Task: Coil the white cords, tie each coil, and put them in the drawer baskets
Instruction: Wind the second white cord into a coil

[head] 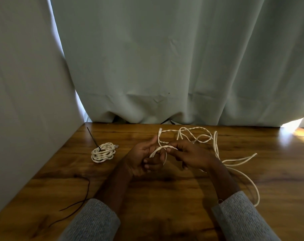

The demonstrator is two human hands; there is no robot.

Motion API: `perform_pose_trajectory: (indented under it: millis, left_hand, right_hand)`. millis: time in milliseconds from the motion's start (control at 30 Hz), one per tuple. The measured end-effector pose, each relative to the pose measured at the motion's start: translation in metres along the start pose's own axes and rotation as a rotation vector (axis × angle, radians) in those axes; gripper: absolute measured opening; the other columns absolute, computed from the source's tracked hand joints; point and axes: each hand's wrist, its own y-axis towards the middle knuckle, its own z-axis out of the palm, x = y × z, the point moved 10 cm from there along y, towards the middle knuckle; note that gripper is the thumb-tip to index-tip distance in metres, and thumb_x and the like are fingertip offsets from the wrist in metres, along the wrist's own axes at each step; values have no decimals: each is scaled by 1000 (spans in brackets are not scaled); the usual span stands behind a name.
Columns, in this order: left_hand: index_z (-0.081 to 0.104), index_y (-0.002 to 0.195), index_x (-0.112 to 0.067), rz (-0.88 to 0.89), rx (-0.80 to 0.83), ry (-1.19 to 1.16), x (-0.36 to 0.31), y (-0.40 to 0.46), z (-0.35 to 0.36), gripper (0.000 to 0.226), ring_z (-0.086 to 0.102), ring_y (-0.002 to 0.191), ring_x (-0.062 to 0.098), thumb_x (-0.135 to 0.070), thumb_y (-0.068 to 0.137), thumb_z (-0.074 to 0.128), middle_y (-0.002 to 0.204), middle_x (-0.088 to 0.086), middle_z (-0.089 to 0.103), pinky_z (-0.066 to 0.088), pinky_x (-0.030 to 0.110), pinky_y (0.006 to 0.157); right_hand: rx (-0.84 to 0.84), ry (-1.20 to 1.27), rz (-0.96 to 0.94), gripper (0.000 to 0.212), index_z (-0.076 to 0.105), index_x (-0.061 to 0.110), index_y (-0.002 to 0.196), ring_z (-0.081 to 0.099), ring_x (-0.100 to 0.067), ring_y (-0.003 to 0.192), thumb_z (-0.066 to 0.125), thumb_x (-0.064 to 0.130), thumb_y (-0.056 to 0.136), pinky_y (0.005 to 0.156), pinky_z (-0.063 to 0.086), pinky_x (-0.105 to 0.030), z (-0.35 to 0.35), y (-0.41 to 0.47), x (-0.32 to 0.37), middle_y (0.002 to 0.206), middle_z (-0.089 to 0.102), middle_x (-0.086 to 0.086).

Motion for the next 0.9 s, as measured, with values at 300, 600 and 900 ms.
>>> perform_pose_trajectory:
  millis: [300, 600, 900]
  left_hand:
    - [59, 75, -6, 106, -176, -7, -14, -4, -24, 51, 25, 32, 5, -41, 103, 33, 39, -8, 32, 18, 21, 38]
    - [61, 92, 2, 58, -26, -44, -5, 3, -7, 54, 29, 39, 7, -44, 101, 33, 47, -5, 29, 24, 27, 45]
    - [60, 123, 8, 196, 38, -185, -21, 1, 0, 43, 23, 41, 6, -25, 101, 41, 49, -6, 25, 29, 20, 44]
  right_hand:
    - [15, 214, -49, 27, 64, 4, 101, 42, -16, 47, 54, 29, 103, 43, 44, -30, 4, -4, 15, 73, 53, -11]
    - [-168, 15, -108, 32, 68, 13, 89, 50, -1, 44, 46, 24, 107, 45, 37, -12, -9, 1, 18, 61, 55, 6]
    - [-251, -57, -165, 22, 64, 18, 100, 55, 1, 53, 44, 17, 107, 53, 36, -11, -11, 5, 20, 66, 60, 19]
